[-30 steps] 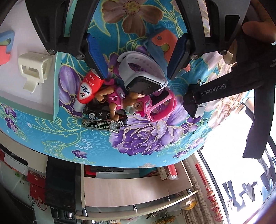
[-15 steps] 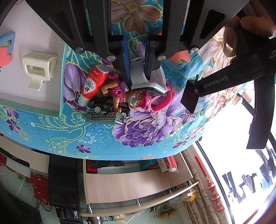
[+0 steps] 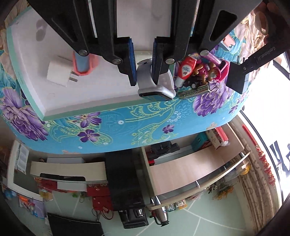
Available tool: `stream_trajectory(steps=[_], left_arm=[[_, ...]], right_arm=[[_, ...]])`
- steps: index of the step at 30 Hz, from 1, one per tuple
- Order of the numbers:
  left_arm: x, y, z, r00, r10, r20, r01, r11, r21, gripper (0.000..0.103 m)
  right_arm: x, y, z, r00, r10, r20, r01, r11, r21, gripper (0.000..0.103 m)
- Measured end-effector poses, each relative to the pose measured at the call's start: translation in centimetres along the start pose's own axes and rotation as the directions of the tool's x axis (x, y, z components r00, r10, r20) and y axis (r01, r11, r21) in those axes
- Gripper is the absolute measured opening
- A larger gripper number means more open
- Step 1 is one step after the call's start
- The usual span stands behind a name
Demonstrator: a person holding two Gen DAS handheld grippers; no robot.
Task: Organize rigid objects
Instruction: 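Carry the black charger and white watch into the tray and open both tools, then lift both open tools out of the tray and move back toward the pile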
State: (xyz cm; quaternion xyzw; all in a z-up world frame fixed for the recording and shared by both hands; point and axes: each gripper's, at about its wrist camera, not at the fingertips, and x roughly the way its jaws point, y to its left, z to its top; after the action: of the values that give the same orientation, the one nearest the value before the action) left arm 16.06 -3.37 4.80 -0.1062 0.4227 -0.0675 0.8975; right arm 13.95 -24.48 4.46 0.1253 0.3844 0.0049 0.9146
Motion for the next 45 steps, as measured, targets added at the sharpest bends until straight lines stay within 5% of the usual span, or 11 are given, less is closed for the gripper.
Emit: stream_trajectory(steps=[12, 27, 32, 37, 40, 45], left_arm=[[2.0, -9.7, -3.3, 0.990, -0.094, -0.102, 0.116, 0.966, 0.231, 0.032], [3.5, -11.3, -4.8, 0.983, -0.076, -0.169, 0.122, 0.952, 0.280, 0.037], [2.8, -10.8, -4.3, 0.984, -0.091, -0.155, 0.129, 0.956, 0.262, 0.061], [1.9, -9.7, -3.5, 0.988, -0.090, -0.129, 0.118, 0.966, 0.231, 0.068], [1.5, -8.3, -2.7, 0.991, -0.074, -0.108, 0.094, 0.976, 0.196, 0.072], [1.2, -4.8, -1.5, 0.997, -0.019, -0.080, 0.028, 0.993, 0.111, 0.095]], right_arm=[[-0.3, -3.9, 0.0, 0.993, -0.120, -0.013, 0.120, 0.992, 0.038, 0.016], [0.4, -6.2, -0.3, 0.987, -0.140, -0.084, 0.147, 0.986, 0.084, 0.021], [0.1, -5.8, -0.1, 0.987, -0.144, -0.068, 0.149, 0.986, 0.070, 0.035], [-0.5, -5.7, 0.1, 0.989, -0.144, -0.043, 0.147, 0.987, 0.073, 0.053], [-0.9, -5.7, 0.3, 0.989, -0.143, -0.024, 0.144, 0.987, 0.078, 0.054], [-0.7, -5.5, 0.3, 0.990, -0.141, -0.024, 0.142, 0.987, 0.072, 0.071]])
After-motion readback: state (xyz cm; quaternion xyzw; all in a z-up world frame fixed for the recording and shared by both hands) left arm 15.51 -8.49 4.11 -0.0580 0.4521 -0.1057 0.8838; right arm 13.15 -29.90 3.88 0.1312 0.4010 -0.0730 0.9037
